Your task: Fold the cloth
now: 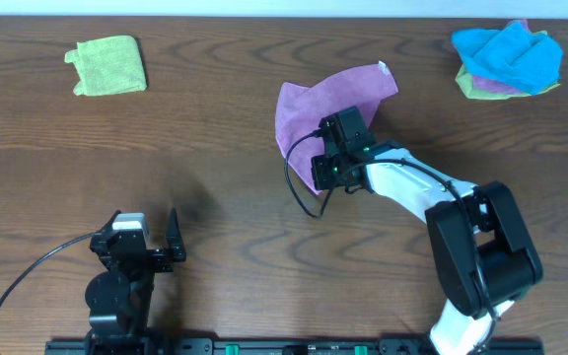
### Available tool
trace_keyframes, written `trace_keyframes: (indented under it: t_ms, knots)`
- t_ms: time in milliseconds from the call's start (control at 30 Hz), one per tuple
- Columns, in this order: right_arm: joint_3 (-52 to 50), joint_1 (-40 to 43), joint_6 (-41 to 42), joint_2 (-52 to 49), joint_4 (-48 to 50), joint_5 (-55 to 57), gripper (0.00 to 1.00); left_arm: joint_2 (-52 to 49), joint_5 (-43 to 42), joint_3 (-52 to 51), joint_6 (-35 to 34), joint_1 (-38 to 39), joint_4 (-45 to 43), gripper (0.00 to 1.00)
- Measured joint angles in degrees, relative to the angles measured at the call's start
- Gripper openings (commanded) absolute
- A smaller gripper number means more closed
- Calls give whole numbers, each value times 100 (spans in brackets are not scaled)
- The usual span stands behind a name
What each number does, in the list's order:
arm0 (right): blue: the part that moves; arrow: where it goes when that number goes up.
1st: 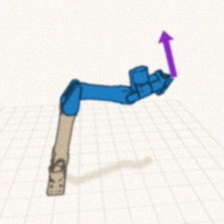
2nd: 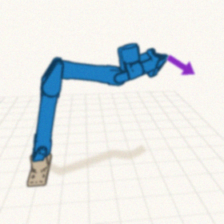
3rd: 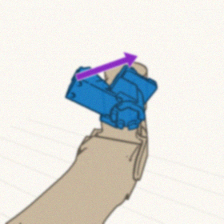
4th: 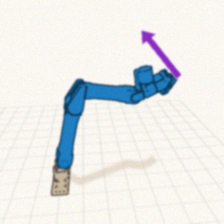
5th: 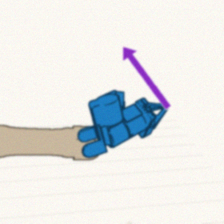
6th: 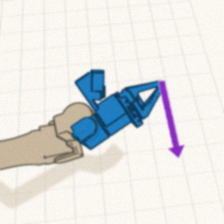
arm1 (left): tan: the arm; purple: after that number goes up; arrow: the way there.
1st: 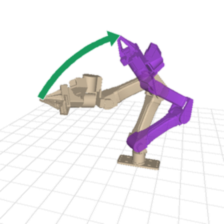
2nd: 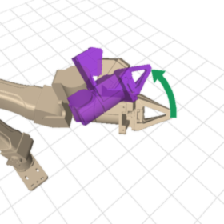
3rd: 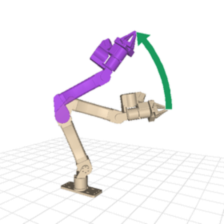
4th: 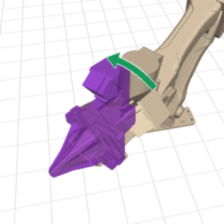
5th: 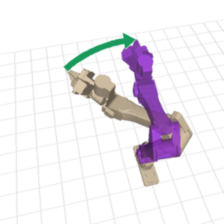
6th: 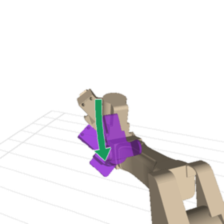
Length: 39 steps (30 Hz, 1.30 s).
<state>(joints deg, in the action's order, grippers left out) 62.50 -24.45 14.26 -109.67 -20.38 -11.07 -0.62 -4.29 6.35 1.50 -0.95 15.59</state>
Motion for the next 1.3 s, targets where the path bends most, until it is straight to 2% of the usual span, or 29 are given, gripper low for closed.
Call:
trace_keyframes:
  t_ms: [167, 633, 900, 1000, 1300]
  knots:
    - [0, -166, 42, -11, 4, -214, 1, 0, 0, 0, 0, 0, 0, 95]
    - [170, -1637, 208, -55, -212, -887, 2, 0, 0, 0, 0, 0, 0, 95]
    - [1215, -1333, -42, -57, -1543, -315, 2, 0, 0, 0, 0, 0, 2, 95]
    - [1567, -1217, -258, -57, -1751, 48, 2, 0, 0, 0, 0, 0, 0, 95]
    - [1641, -1196, -625, -273, -2173, 1161, 1, 0, 0, 0, 0, 0, 0, 96]
